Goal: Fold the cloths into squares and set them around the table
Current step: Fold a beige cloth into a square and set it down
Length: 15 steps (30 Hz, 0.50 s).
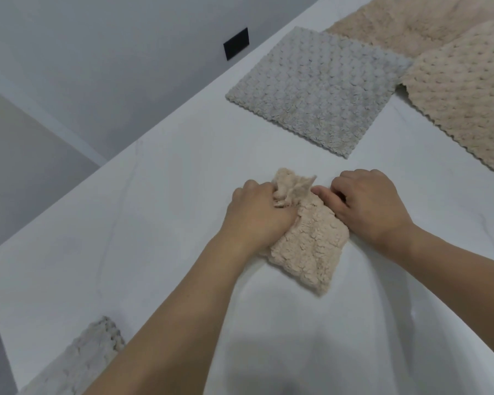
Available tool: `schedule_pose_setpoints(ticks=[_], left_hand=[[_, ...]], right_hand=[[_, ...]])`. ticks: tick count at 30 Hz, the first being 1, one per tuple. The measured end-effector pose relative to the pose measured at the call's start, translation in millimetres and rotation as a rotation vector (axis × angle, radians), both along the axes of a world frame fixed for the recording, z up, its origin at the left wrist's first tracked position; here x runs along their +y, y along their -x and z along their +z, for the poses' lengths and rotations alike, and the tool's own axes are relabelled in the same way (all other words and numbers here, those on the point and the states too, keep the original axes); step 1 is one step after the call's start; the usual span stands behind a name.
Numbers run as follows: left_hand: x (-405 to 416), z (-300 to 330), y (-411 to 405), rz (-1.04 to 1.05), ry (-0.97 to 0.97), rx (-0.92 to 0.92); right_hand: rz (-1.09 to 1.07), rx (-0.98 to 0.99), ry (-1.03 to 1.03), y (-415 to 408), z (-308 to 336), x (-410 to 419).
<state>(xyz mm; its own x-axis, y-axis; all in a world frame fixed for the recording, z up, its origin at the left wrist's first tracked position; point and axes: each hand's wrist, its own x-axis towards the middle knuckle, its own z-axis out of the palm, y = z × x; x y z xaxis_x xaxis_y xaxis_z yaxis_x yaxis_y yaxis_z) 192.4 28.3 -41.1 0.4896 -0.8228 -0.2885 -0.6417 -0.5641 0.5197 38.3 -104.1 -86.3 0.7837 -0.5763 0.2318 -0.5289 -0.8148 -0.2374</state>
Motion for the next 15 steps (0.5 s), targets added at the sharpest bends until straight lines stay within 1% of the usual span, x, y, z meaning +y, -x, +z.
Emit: schedule_pose_setpoints(ticks=[2,3,4,6,8,11,12,13,14,15], left_hand=[[18.5,-15.5,5.3,-0.027,0.299,-0.061],[25.6,-21.1,8.2,-0.016,0.406,-0.047],[29.5,-25.6,9.4,0.009,0.469,-0.01],[27.3,-26.9,9.5,0.062,0.49,0.079],[23.4,-21.8,7.7,0.115,0.431,0.227],[29.0,-4.1,3.1,0.221,0.391,0.615],[33.5,3.7,1.5,0.238,0.412,0.718],[38.5,10.2,-1.2,0.245,0.438,0.775],[45.6,16.5,-4.7,0.243,0.459,0.817],[53.7,23.3,-8.3,0.232,0.476,0.853]], right_hand=[[-0.014,-0.028,-0.059,-0.3,4.4,0.4],[-0.024,-0.053,-0.103,0.5,6.5,0.8],[-0.034,-0.082,-0.138,1.5,7.9,1.6],[-0.041,-0.117,-0.149,0.5,10.9,3.0],[-0.029,-0.107,-0.157,0.5,11.2,3.3],[-0.024,-0.114,-0.255,4.0,15.9,5.9],[-0.059,-0.145,-0.319,5.6,16.9,7.0],[-0.121,-0.182,-0.39,6.0,19.7,11.0],[-0.191,-0.222,-0.515,3.6,24.0,19.2],[-0.243,-0.309,-0.73,-1.8,28.4,30.7]])
